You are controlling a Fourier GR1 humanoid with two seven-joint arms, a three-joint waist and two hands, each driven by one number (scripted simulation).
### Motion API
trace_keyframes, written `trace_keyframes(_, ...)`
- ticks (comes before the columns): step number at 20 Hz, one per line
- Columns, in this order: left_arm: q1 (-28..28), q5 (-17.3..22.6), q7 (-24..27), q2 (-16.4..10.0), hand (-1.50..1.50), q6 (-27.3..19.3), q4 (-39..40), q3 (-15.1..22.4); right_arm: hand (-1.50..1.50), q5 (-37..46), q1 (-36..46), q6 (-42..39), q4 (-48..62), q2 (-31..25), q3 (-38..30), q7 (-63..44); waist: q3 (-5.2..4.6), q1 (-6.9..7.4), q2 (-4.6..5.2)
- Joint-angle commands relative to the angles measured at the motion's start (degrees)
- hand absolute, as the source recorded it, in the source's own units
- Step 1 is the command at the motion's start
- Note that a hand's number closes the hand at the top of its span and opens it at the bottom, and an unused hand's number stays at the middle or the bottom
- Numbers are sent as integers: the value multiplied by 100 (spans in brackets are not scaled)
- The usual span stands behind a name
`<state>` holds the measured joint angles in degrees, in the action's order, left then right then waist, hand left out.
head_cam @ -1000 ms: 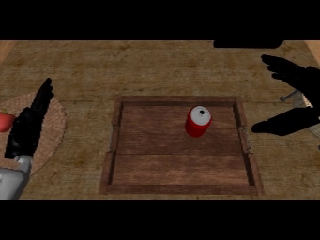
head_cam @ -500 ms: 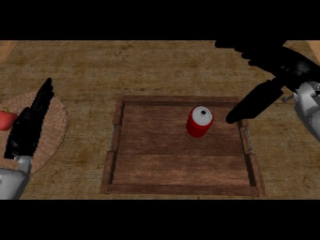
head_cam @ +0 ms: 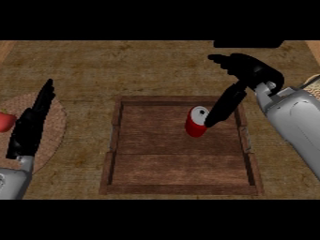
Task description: Pick the can from the tray and place it in the tiered basket
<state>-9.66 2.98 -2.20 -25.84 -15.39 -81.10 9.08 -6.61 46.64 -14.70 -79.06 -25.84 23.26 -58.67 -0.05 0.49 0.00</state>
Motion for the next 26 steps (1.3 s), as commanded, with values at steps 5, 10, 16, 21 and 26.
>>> trace_keyframes(5,191,-81,186,73,0,172,-27,-199,-150,363,-119,-298,155,275,224,-511,2,-12,-6)
trace_keyframes(10,-396,-193,-85,118,0,306,376,-390,-150,489,-401,-509,-261,208,200,-482,3,-70,-6)
trace_keyframes(16,224,-392,68,289,0,171,-113,-322,-150,899,-268,-544,-538,299,271,-883,3,-27,-16)
trace_keyframes(21,-17,-377,120,348,0,393,190,-505,-150,1137,-568,-741,-925,292,280,-836,2,-65,-9)
trace_keyframes(26,57,-584,-61,432,0,320,-86,-436,-150,1518,-561,-601,-538,766,503,-911,3,-28,-9)
